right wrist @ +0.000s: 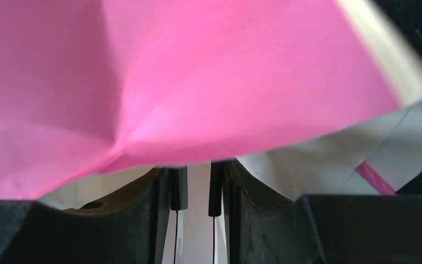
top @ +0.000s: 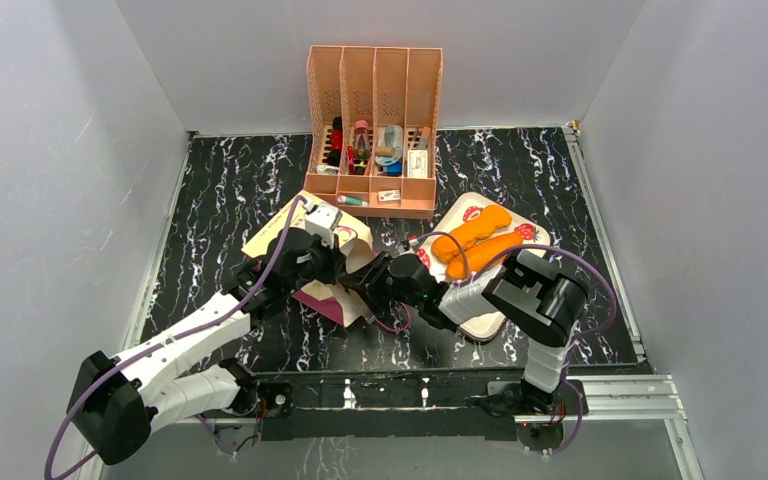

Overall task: Take the fake bread out of the paper bag
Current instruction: Take out the fake bread from the paper bag.

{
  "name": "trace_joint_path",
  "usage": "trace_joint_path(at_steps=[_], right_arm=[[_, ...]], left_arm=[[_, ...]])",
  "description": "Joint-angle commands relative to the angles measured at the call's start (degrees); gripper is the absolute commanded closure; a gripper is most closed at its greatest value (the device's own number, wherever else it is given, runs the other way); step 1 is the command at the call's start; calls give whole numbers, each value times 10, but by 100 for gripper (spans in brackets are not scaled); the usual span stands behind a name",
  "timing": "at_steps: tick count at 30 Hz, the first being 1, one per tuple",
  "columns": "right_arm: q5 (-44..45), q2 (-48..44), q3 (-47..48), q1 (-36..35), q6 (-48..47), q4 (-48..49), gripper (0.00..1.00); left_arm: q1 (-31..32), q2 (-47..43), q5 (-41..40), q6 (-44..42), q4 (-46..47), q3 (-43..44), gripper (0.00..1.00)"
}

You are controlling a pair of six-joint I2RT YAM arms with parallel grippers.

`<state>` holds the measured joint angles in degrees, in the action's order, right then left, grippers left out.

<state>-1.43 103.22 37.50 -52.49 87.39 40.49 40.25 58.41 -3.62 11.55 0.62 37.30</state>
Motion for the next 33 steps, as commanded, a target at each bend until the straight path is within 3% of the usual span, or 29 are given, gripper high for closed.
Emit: trace_joint_path(at_steps=[1, 18, 33], right_arm=[[8, 19, 32, -3, 16, 28, 66], [0, 83, 81, 9, 16, 41, 66], [-76, 152, 144, 50, 1, 55, 65]], left_arm=[[3, -9, 19, -1, -8, 29, 100], [7, 6, 46, -6, -27, 39, 100], [8, 14, 46, -23, -44, 48, 100]])
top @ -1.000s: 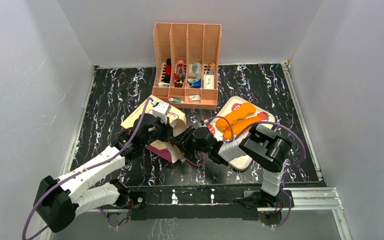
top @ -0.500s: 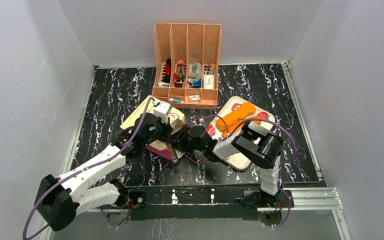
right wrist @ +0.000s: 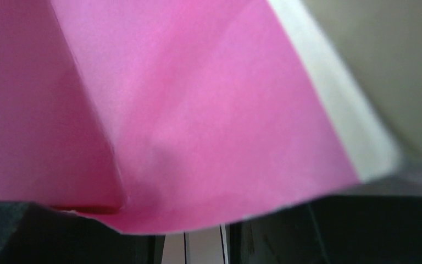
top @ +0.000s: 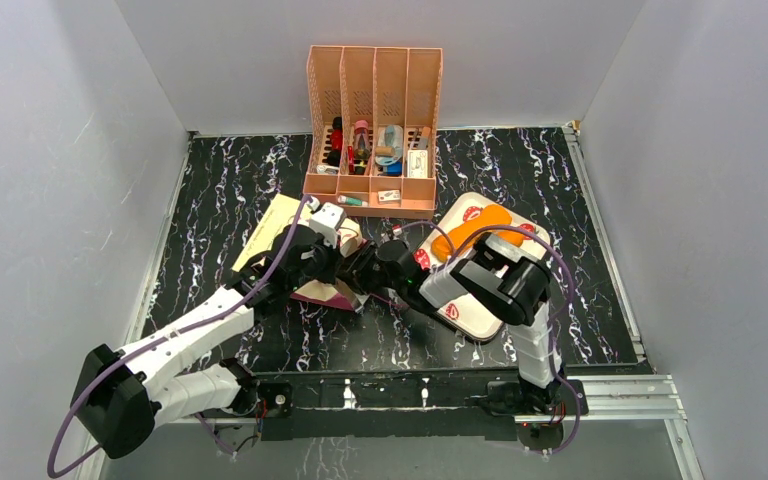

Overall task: Take the fake bread out of the paper bag
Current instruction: Take out the fake bread from the paper bag.

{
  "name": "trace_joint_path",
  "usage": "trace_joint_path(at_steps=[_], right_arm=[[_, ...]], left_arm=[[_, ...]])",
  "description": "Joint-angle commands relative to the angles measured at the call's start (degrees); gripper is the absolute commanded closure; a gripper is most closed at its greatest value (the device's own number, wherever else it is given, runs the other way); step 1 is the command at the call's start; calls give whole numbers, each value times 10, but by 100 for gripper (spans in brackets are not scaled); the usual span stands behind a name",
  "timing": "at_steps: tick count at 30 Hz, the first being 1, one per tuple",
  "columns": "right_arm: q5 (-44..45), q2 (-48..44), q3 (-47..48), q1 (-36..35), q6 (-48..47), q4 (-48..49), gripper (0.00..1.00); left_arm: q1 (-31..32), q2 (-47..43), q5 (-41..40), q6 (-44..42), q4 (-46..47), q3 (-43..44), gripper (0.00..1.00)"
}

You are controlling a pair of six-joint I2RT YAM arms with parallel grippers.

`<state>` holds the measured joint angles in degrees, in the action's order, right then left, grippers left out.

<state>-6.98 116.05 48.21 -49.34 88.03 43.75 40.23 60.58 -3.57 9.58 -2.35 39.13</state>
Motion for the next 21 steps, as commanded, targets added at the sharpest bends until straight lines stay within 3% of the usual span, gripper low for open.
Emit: trace_joint_path(at_steps=[1, 4, 10, 21], right_arm=[[-28, 28, 44, 21, -8, 24, 65], [-49, 44, 63, 28, -14, 29, 67], [-83, 71, 52, 41, 5, 94, 93], [-53, -39, -46, 43, -41, 99, 99]], left_arm=[[8, -7, 44, -5, -16, 30, 100], [8, -2, 41, -10, -18, 31, 100], [8, -5, 30, -12, -19, 29, 100], [8, -52, -73, -7, -60, 23, 100]])
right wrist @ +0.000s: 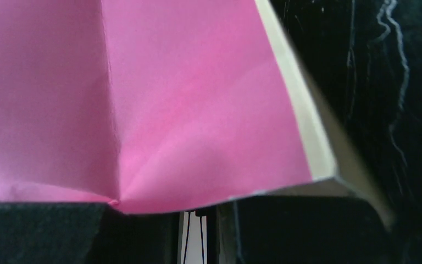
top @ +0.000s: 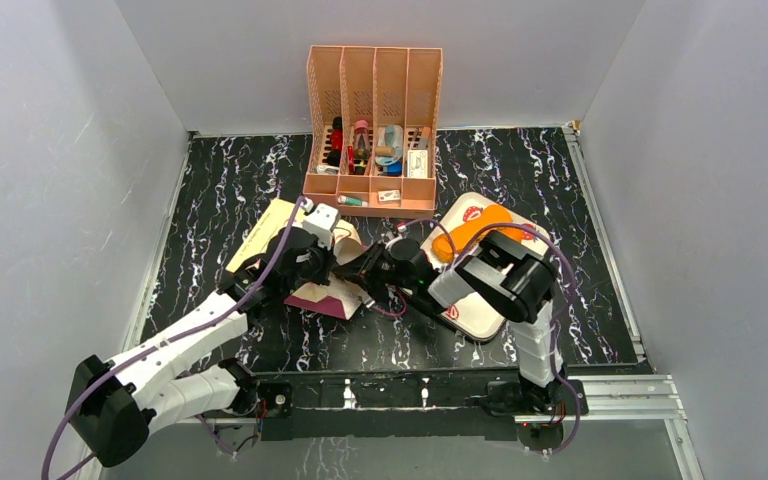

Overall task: Take the fake bread out of the paper bag
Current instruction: Take out the fake bread from the paper bag.

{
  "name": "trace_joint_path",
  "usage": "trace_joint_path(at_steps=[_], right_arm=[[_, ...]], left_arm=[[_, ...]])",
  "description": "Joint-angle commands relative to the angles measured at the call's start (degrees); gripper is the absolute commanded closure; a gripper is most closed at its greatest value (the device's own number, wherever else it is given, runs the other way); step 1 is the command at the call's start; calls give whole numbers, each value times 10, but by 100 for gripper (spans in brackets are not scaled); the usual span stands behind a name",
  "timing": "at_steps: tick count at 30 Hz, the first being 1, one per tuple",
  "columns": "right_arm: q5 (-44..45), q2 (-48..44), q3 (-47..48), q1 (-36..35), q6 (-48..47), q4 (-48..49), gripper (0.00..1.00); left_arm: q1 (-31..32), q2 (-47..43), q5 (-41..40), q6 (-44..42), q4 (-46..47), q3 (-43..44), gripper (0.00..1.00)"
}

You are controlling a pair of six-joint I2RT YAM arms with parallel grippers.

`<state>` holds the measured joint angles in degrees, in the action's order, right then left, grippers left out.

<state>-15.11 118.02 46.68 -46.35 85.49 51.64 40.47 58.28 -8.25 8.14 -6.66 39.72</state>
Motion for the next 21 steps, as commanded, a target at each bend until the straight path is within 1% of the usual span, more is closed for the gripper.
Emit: trace_joint_path(at_steps=[1, 8, 15, 21], right_arm=[[29, -67, -41, 13, -18, 21, 99], [32, -122, -100, 14, -35, 22, 100], [27, -177, -141, 15, -54, -1, 100], [30, -270, -188, 16, -78, -43, 100]], left_arm=[[5, -31, -31, 7, -19, 16, 100], [4, -27, -51, 8, -24, 16, 100], [5, -15, -74, 20, -9, 18, 100], [5, 22, -102, 28, -5, 39, 100]])
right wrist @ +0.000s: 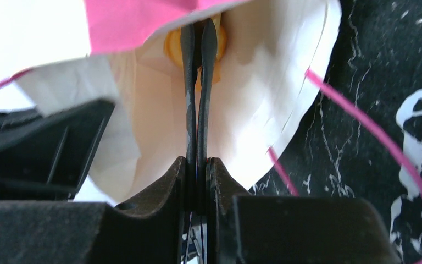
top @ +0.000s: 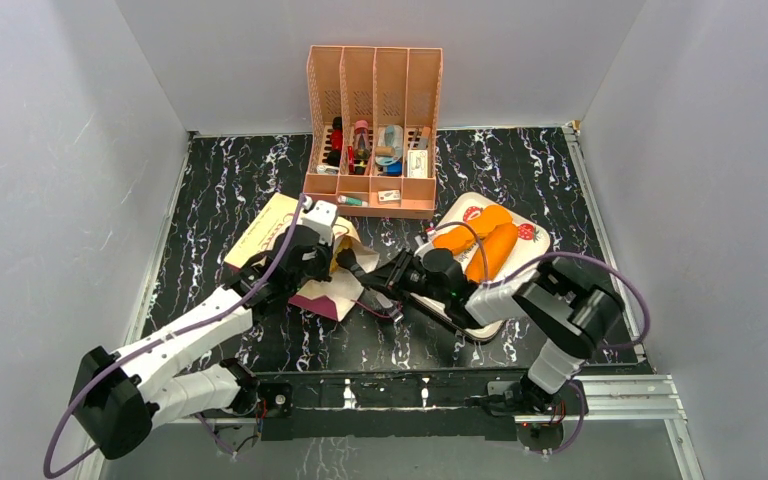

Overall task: Take the fake bread out of the paper bag
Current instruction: Take out the fake bread from the paper bag.

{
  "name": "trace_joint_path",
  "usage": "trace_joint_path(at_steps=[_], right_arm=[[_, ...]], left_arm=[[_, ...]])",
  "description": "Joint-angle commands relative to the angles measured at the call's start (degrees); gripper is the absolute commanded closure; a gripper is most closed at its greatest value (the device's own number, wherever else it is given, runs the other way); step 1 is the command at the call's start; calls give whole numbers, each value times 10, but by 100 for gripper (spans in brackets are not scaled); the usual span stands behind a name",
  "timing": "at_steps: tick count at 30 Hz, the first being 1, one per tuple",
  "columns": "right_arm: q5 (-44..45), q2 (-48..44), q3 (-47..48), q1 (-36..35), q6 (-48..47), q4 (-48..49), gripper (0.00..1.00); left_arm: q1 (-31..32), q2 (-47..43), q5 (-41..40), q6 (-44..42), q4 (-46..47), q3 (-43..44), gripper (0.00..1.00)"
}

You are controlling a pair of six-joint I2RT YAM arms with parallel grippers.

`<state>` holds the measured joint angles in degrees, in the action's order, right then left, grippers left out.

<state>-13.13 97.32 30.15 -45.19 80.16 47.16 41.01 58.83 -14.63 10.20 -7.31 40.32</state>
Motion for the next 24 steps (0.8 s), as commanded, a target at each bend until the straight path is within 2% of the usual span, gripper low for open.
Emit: trace_joint_path(at_steps=[1, 14, 24], right_arm=[[11, -80, -33, 4, -28, -4, 100], [61, -353, -162, 4, -77, -198, 100], [176, -594, -152, 4, -92, -435, 100]], left_arm=[[-1, 22, -44, 6, 0, 39, 100], [-16, 93, -136, 29, 0, 90, 100], [-37, 115, -144, 42, -6, 95, 100]])
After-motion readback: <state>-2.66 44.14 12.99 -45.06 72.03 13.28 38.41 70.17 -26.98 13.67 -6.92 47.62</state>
